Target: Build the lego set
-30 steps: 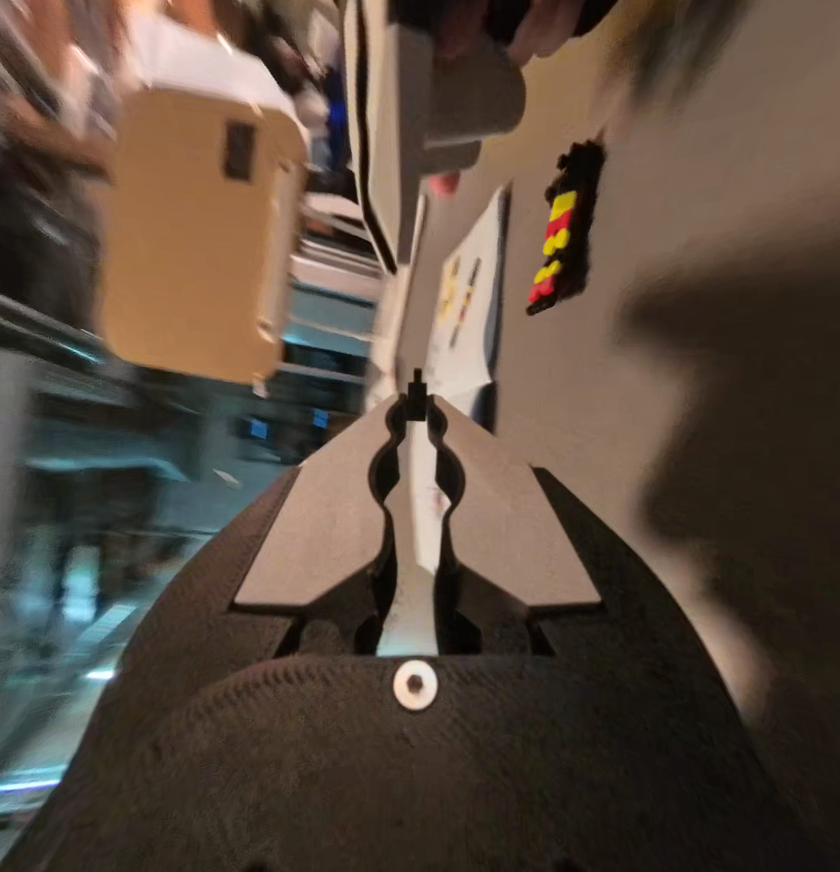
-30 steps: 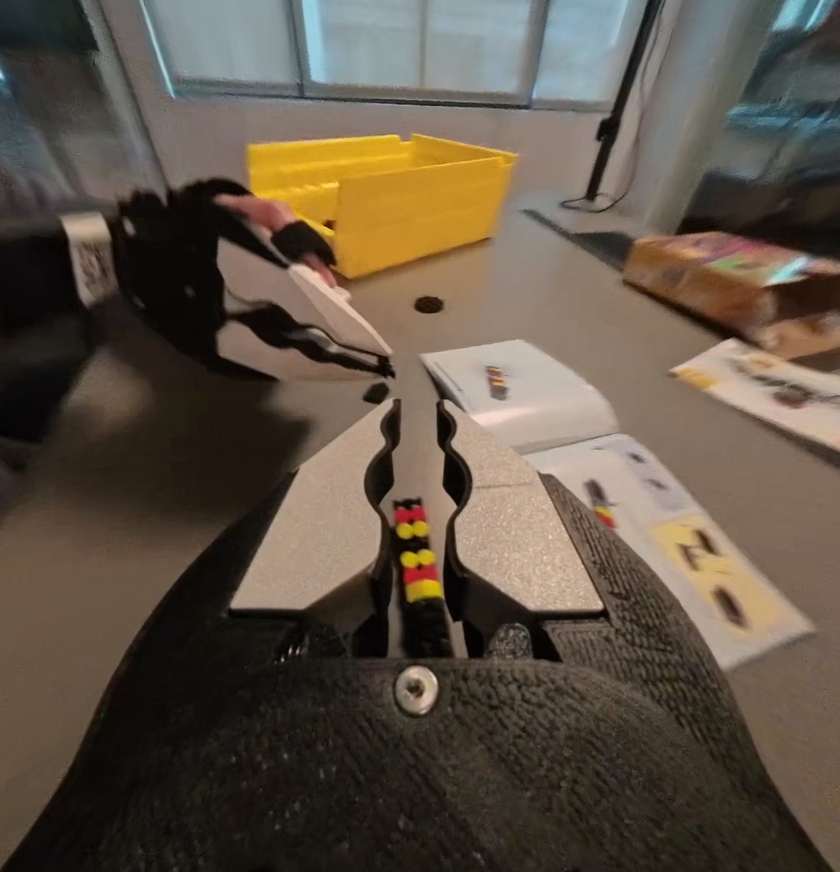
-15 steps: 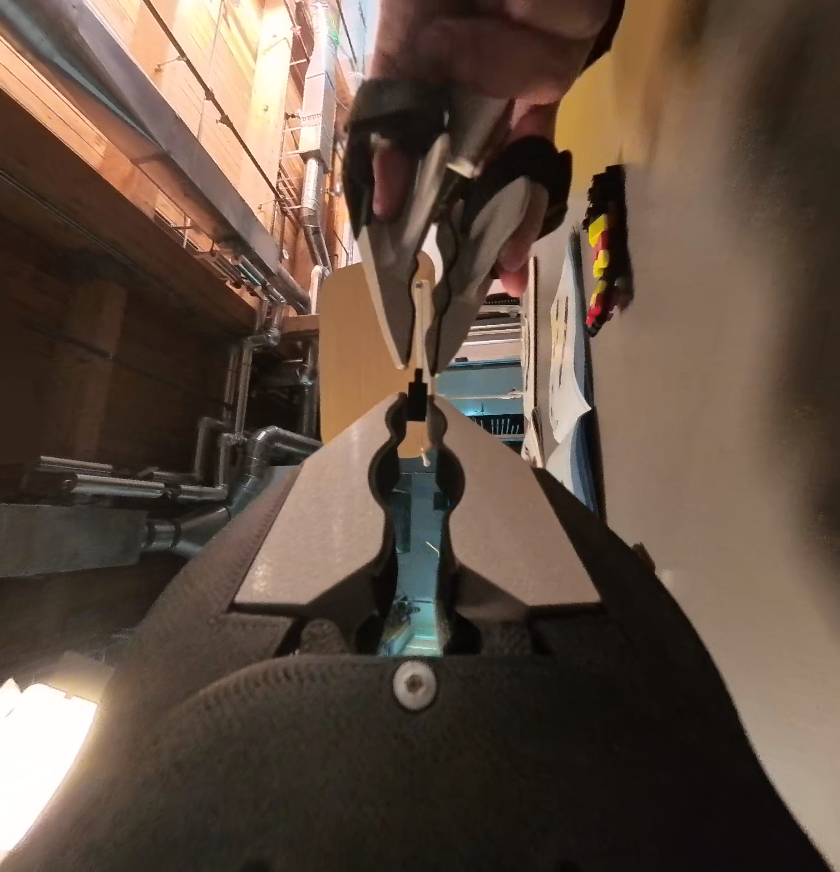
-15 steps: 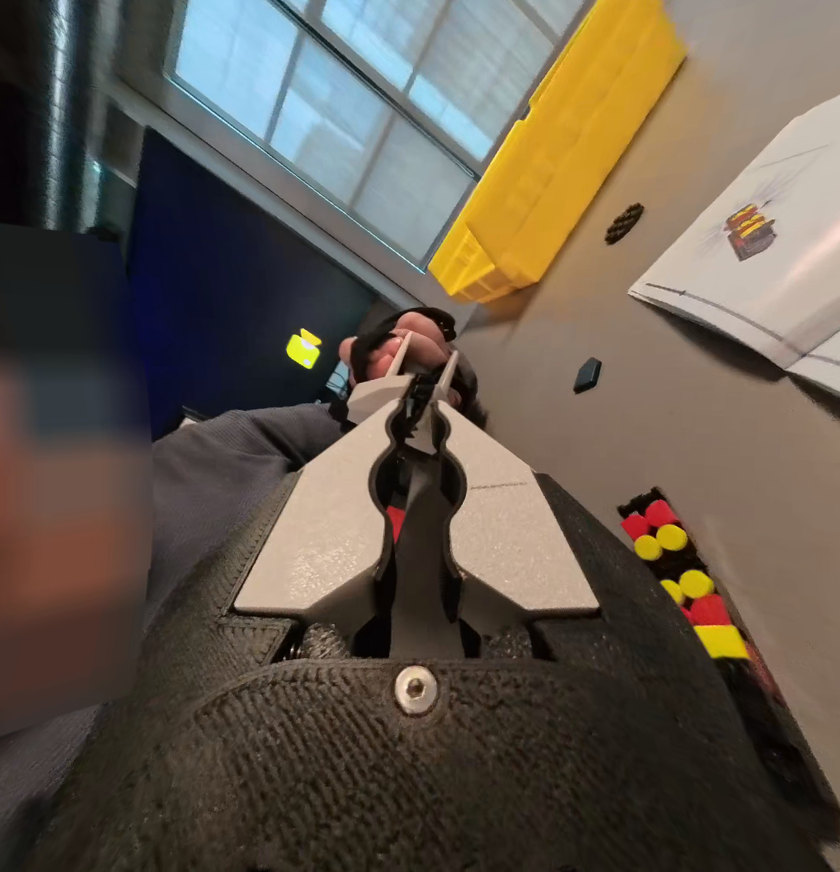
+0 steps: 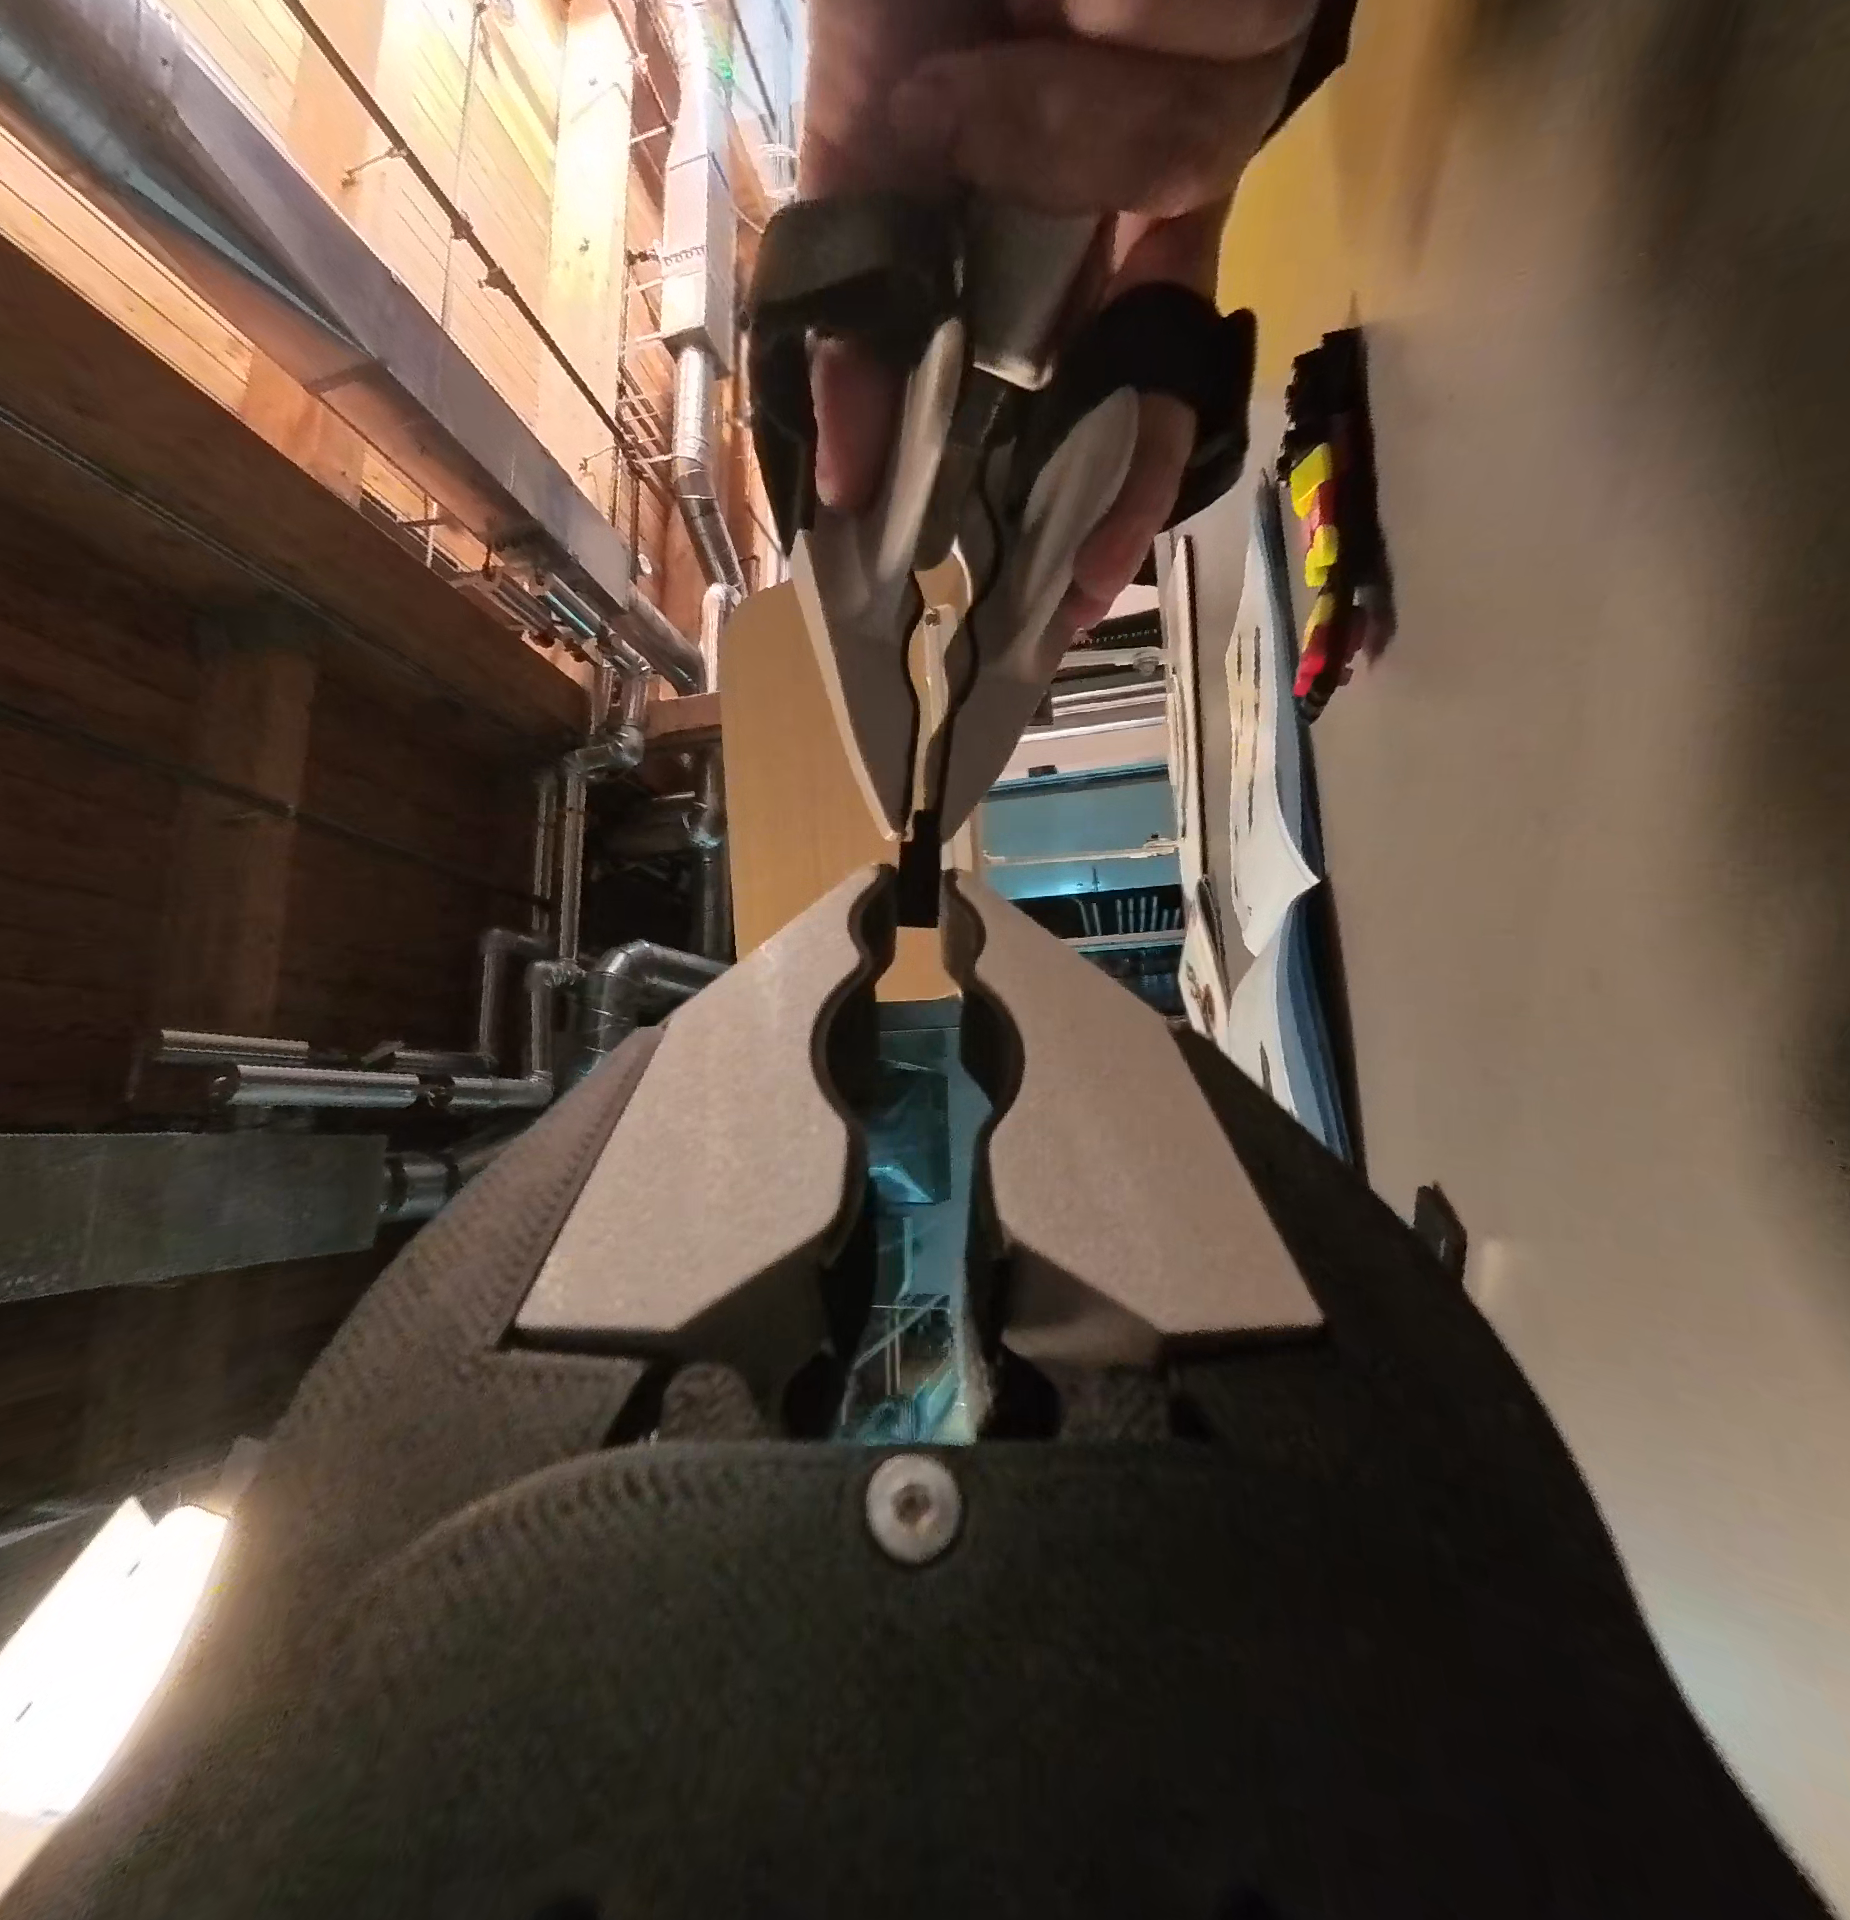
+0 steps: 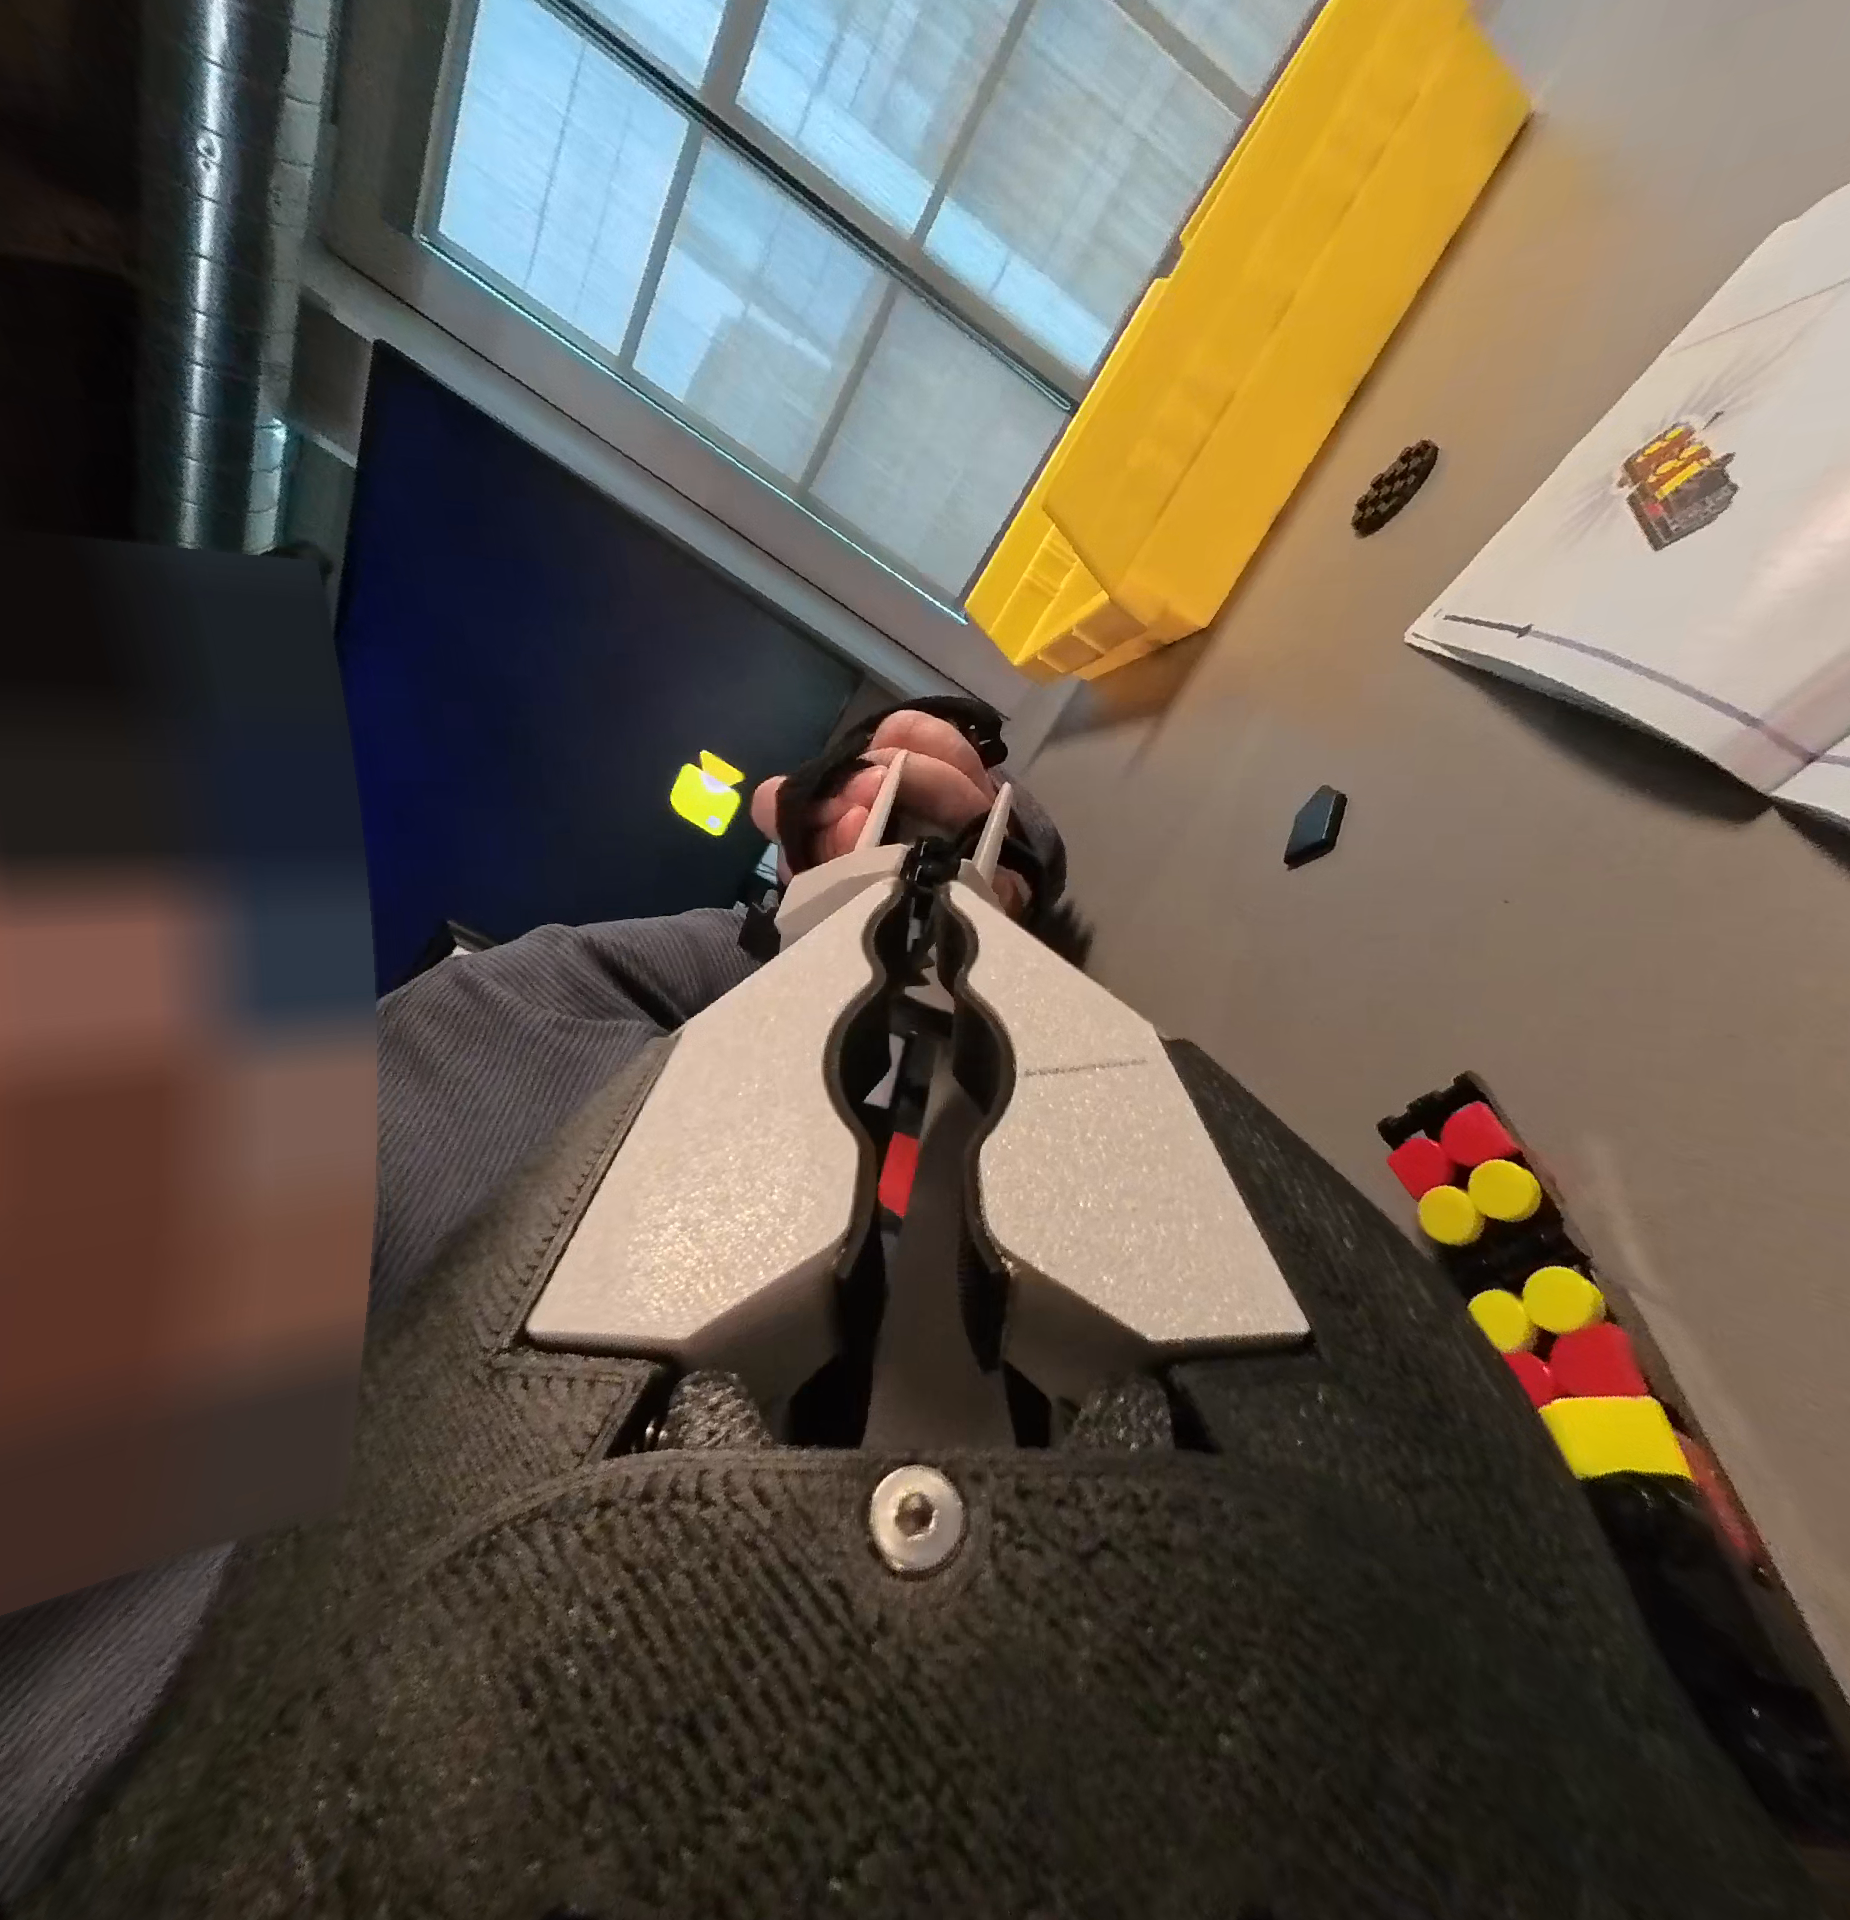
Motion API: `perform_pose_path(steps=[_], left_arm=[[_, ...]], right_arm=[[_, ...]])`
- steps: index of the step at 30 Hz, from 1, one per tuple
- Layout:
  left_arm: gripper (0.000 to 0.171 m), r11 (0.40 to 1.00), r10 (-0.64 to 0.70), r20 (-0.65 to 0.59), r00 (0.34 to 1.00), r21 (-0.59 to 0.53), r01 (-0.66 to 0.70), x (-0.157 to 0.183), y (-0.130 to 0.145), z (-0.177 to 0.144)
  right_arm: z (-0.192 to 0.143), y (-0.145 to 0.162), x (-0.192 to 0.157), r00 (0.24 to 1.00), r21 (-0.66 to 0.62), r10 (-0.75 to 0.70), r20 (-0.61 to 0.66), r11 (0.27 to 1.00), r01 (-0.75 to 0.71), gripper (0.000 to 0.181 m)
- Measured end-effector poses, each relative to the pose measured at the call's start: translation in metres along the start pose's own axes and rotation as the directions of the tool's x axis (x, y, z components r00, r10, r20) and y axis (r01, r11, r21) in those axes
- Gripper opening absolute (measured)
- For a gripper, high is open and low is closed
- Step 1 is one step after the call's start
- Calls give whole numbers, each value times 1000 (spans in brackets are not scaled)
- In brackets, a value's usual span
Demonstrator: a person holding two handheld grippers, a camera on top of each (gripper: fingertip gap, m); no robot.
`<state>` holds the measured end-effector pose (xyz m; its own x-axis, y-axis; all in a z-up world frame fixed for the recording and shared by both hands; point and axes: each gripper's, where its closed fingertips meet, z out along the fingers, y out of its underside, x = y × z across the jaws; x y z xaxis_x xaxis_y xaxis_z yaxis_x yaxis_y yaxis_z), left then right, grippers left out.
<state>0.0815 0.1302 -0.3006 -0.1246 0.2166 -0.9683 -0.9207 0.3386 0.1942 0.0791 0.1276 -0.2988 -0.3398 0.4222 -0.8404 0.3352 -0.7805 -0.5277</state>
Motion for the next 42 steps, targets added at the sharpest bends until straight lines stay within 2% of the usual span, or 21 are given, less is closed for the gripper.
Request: perform_pose_path(steps=[3,6,8,9,10,11,13,15,18,20,22,24,27,29,33,35,39,42], left_arm=[[8,1000,12,2,1000,-5,-12,0,1,0],[8,1000,0,-5,1000,6,0,1,-1,0],[8,992,-121,-64,991,33,123,5,-3,-2],[15,975,-209,-114,971,50,215,7,-4,-4],[31,947,-302,-167,939,62,315,8,-3,-7],[39,905,-402,-200,894,61,421,5,2,-10],[40,795,-577,-286,765,15,606,5,22,-14],[38,668,-695,-429,577,-88,739,19,39,-19],[42,525,-729,-631,266,-266,808,49,48,-35],[48,467,-723,-680,121,-352,811,62,53,-42],[48,421,-714,-700,21,-406,811,71,56,-45],[47,415,-698,-716,-24,-431,801,79,59,-46],[44,420,-662,-742,-100,-479,771,93,59,-48],[41,394,-643,-751,-153,-495,774,94,57,-47],[38,378,-608,-765,-213,-515,769,96,57,-47],[36,378,-596,-771,-225,-516,768,97,57,-47],[29,415,-583,-795,-166,-467,781,95,56,-48],[27,409,-590,-784,-193,-496,766,96,55,-49]], right_arm=[[0,0,1,1000,4,6,-6,1000,-6,0],[-1,2,2,998,-20,-56,-31,998,56,0],[-2,2,6,979,-43,-183,-87,983,180,1],[-4,2,10,954,-66,-272,-127,962,266,1],[-6,1,14,917,-99,-360,-170,933,347,0],[-9,1,18,869,-137,-449,-207,893,429,0],[-15,0,26,752,-226,-603,-265,797,560,0],[-17,7,33,623,-347,-733,-271,679,648,0],[-13,25,41,508,-496,-834,-214,541,679,0],[-10,38,49,467,-580,-866,-179,476,661,0],[-9,47,53,439,-625,-886,-145,427,654,0],[-9,48,56,423,-642,-894,-150,413,646,1],[-10,44,60,423,-650,-888,-184,432,625,1],[-12,44,63,420,-662,-886,-198,436,610,1],[-13,46,69,408,-690,-890,-203,426,585,0],[-13,47,71,400,-704,-894,-201,415,576,1],[-15,49,75,384,-730,-902,-197,396,557,1],[-15,49,75,393,-728,-897,-200,405,554,1]])
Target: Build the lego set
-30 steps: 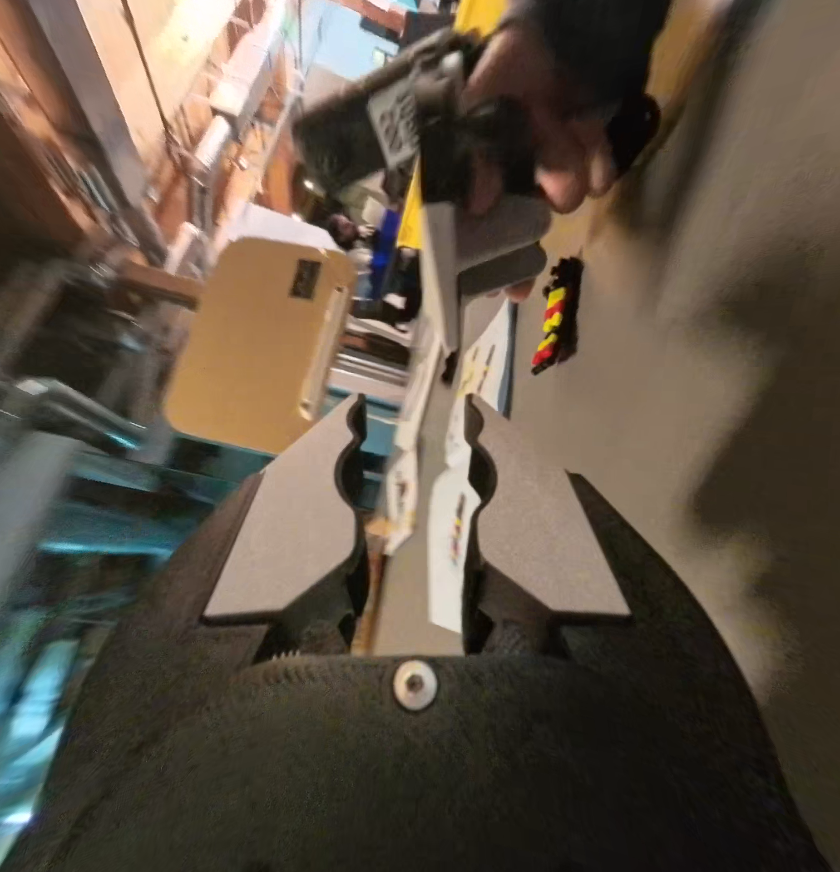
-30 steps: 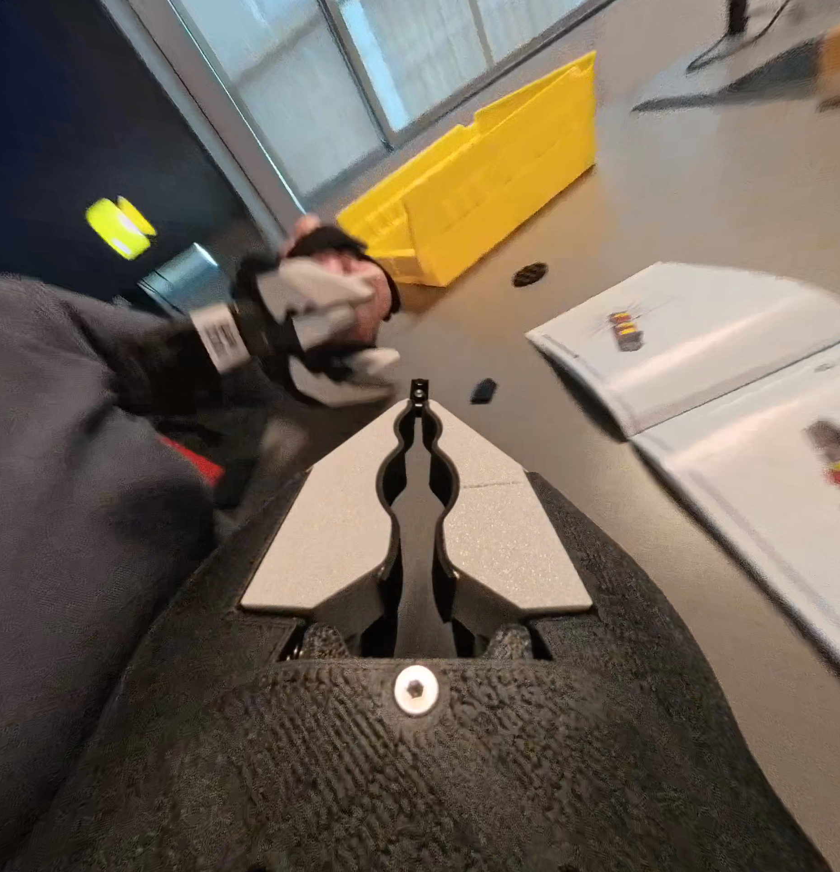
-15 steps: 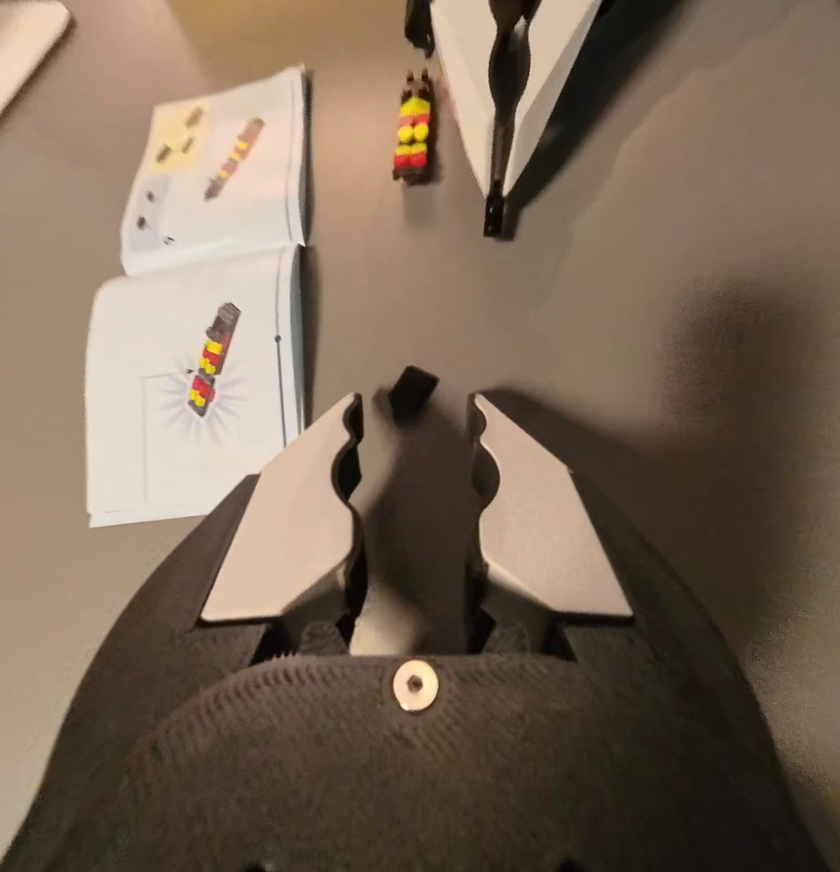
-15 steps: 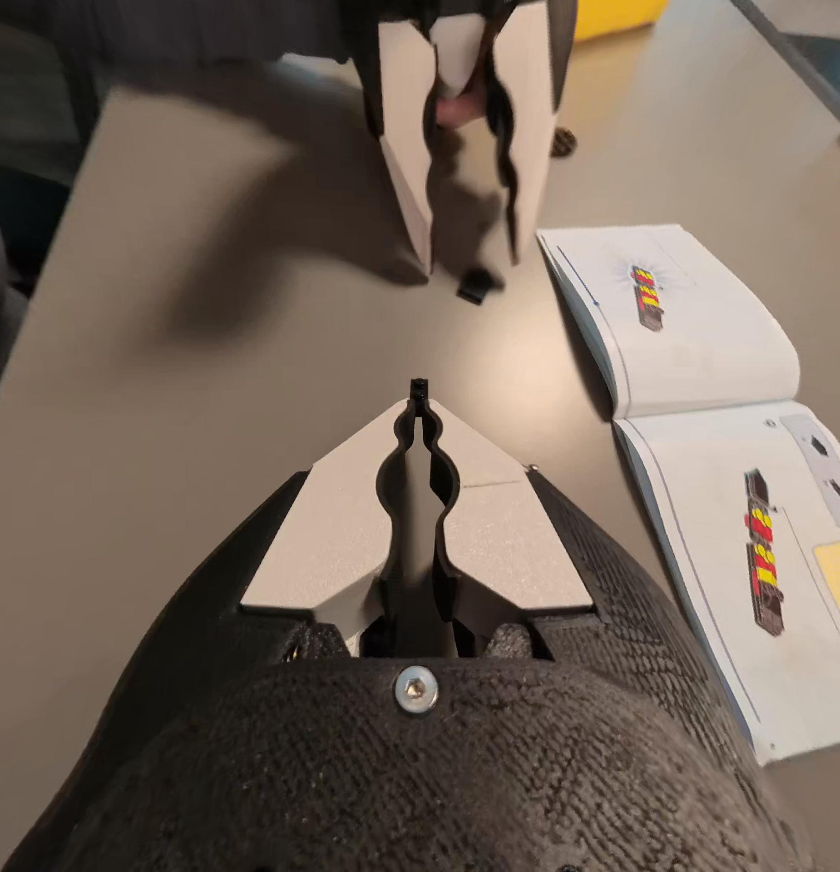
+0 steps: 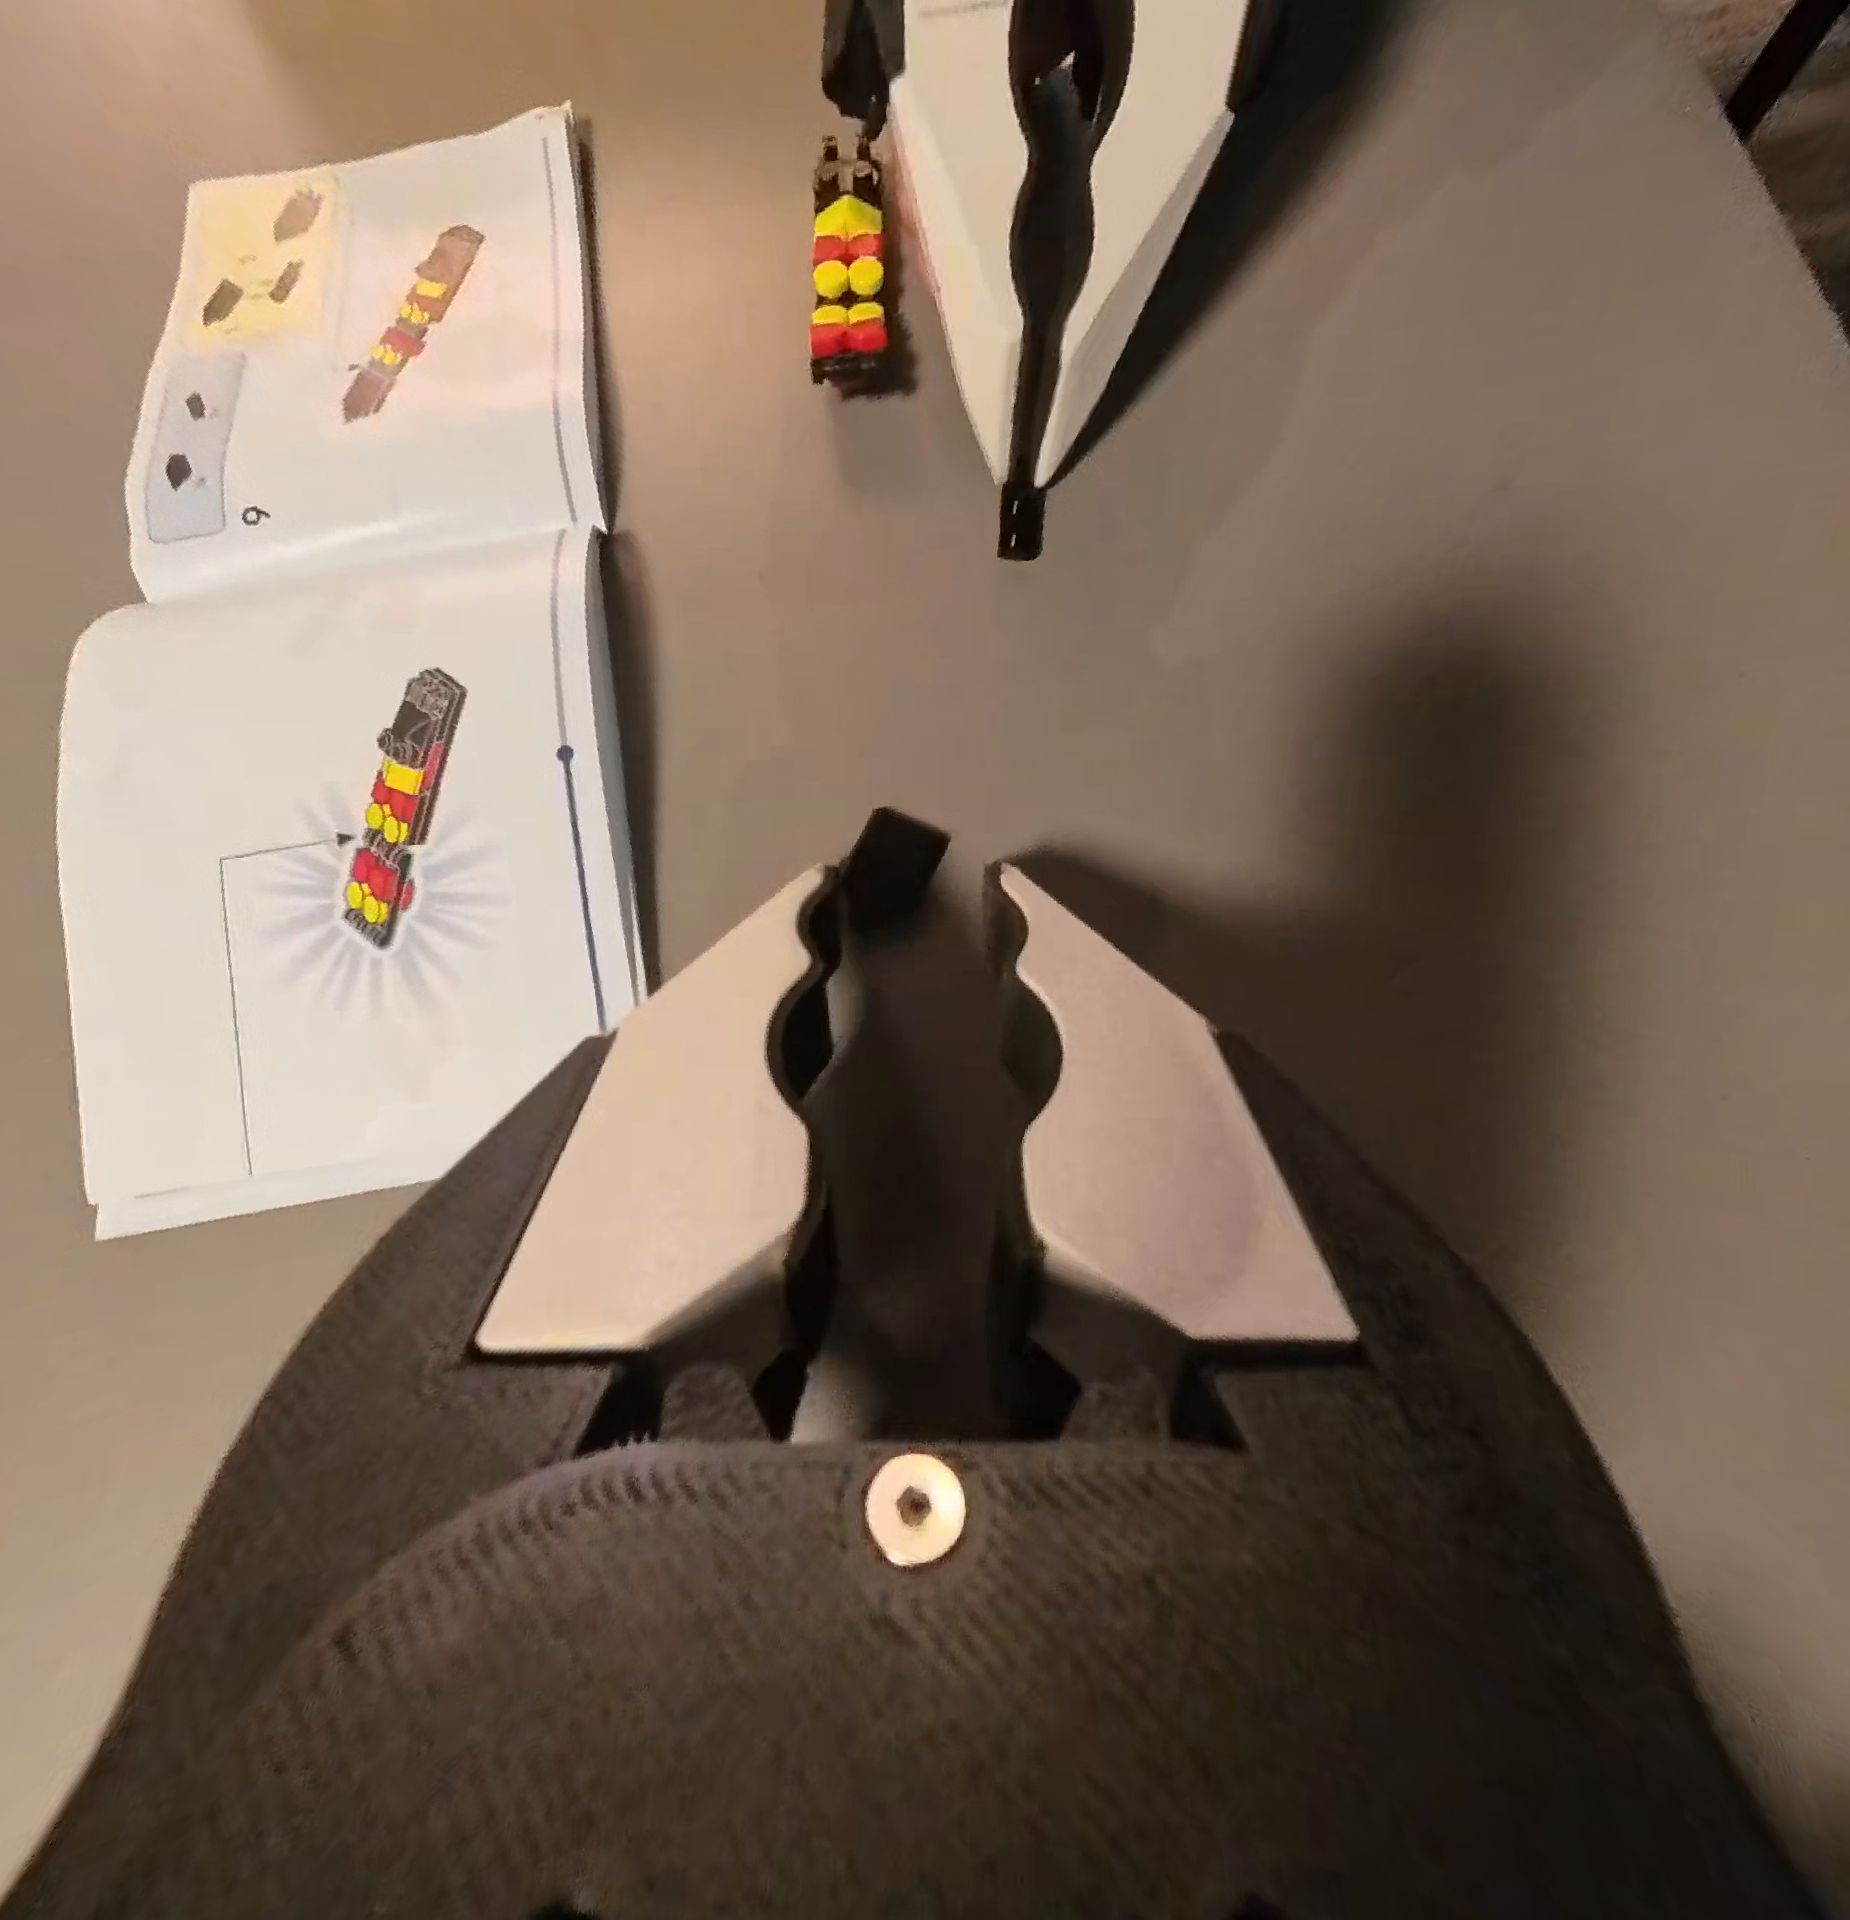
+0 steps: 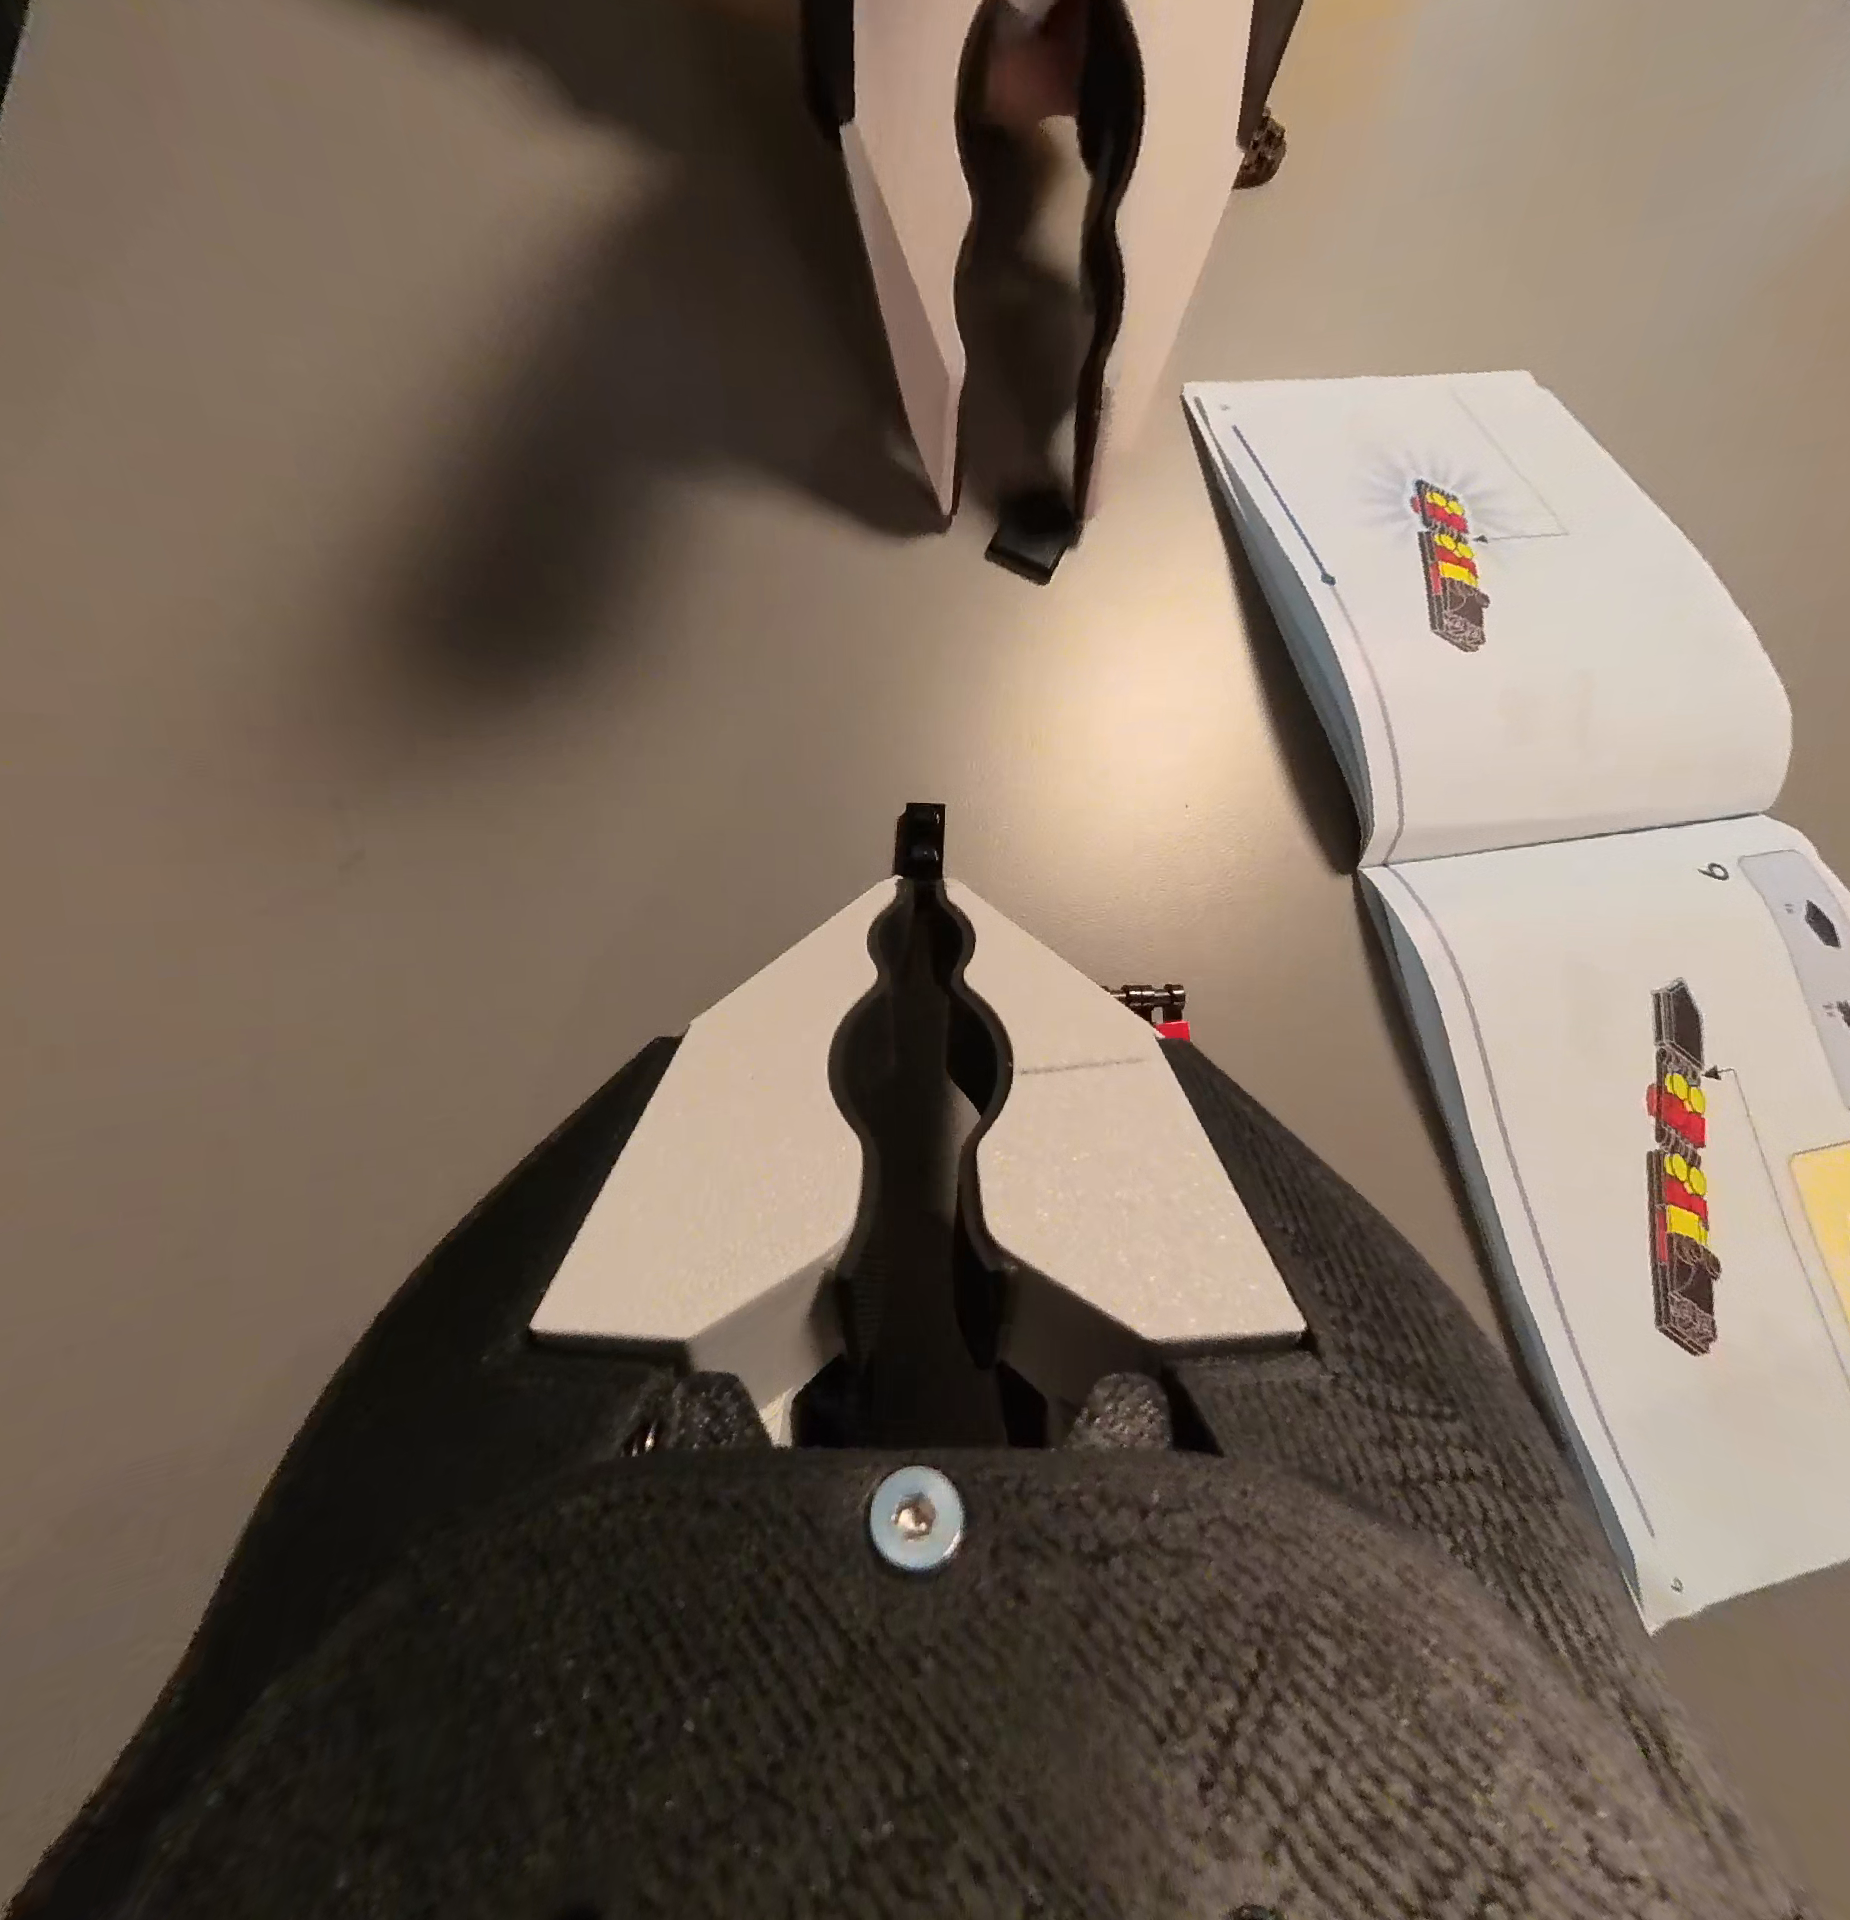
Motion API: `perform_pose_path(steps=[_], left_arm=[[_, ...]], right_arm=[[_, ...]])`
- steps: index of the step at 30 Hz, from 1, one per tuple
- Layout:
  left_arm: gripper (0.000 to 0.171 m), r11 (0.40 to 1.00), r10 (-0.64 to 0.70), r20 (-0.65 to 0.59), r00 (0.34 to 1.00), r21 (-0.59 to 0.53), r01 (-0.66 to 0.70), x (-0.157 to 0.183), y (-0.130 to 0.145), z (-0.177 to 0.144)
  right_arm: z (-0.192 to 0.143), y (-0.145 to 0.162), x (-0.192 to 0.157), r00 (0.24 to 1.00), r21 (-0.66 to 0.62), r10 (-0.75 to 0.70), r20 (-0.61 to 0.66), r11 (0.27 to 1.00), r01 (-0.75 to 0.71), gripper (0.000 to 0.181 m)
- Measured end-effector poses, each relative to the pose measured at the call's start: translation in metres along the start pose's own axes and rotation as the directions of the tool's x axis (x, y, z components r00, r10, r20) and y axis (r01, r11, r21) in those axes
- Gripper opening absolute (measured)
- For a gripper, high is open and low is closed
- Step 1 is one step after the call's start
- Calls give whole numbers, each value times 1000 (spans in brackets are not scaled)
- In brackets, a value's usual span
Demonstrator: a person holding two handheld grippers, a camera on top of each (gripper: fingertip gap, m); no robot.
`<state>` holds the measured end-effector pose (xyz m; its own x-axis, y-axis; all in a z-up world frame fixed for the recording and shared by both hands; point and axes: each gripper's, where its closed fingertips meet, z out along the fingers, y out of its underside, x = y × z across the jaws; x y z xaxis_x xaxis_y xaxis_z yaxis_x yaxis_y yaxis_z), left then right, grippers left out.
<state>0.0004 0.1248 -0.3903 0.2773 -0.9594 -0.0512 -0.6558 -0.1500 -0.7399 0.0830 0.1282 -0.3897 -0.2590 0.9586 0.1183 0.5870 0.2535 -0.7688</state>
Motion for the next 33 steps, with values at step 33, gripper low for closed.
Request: perform_pose_path(steps=[33], left_arm=[[0,849,480,556,679,-99,-518,-23,-46,2]], right_arm=[[-8,-16,24,898,2,-302,-320,947,320,0]])
